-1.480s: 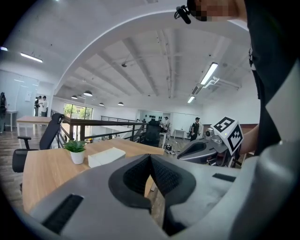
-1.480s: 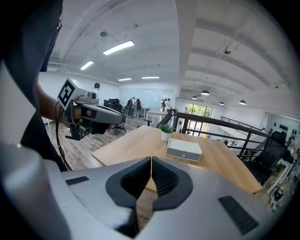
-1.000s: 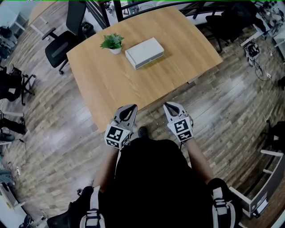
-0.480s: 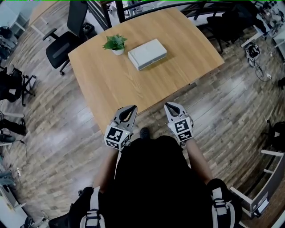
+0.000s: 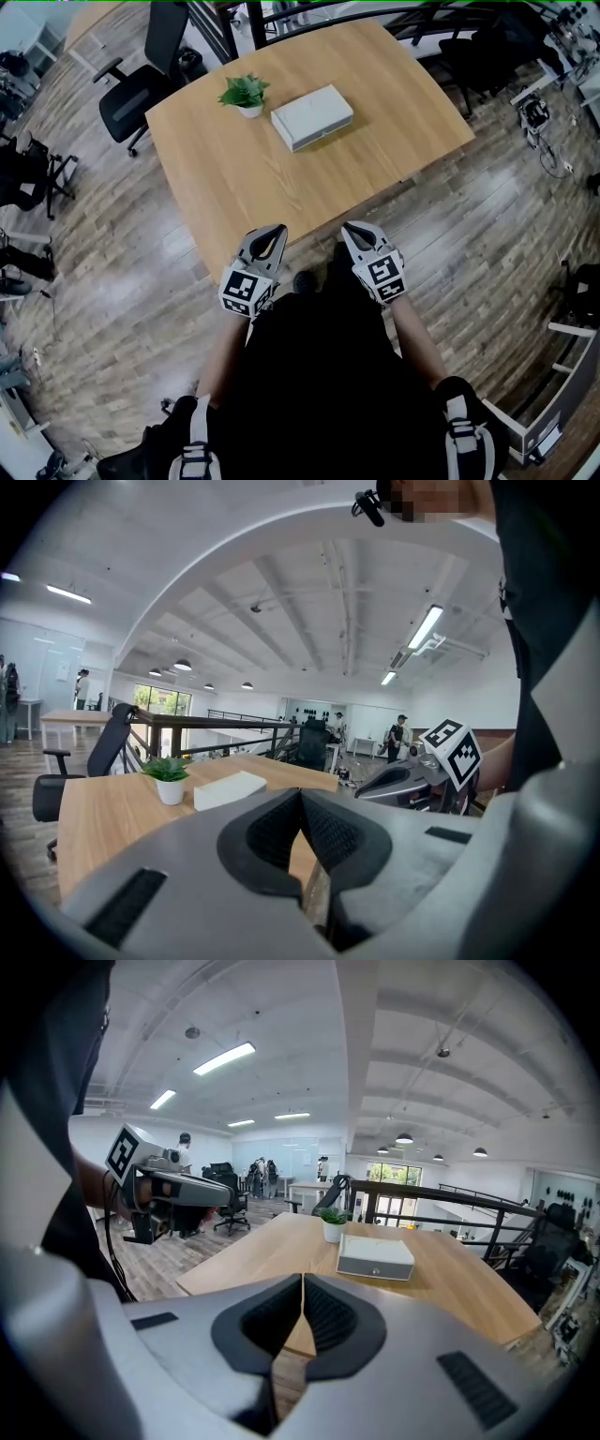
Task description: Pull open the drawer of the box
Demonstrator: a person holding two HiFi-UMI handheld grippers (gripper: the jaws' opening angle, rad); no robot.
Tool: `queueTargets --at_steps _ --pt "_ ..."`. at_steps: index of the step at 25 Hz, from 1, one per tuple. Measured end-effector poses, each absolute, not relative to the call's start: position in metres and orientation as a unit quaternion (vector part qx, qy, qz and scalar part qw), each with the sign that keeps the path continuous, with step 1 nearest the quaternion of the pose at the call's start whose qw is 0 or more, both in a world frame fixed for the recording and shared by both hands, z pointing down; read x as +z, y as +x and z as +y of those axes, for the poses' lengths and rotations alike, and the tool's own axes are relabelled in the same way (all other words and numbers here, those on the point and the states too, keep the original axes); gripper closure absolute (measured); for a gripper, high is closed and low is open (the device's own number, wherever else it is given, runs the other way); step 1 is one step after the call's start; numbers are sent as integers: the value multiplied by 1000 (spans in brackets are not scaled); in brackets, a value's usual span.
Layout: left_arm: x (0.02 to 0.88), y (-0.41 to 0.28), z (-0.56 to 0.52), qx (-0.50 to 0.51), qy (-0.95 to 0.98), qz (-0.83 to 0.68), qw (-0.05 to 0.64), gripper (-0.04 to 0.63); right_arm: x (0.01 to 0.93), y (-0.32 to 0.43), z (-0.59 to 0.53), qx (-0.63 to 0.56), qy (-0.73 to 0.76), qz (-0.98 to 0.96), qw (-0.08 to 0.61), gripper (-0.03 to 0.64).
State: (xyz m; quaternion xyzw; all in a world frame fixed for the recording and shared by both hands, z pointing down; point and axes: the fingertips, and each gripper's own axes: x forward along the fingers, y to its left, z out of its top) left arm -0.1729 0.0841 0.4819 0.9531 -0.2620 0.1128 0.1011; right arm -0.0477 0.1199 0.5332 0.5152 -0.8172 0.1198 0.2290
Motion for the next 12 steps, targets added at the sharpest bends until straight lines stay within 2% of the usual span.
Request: queueTargets --at_steps 12 --pt "469 -135 32 113 940 -304 103 572 539 -8 53 126 484 -831 245 592"
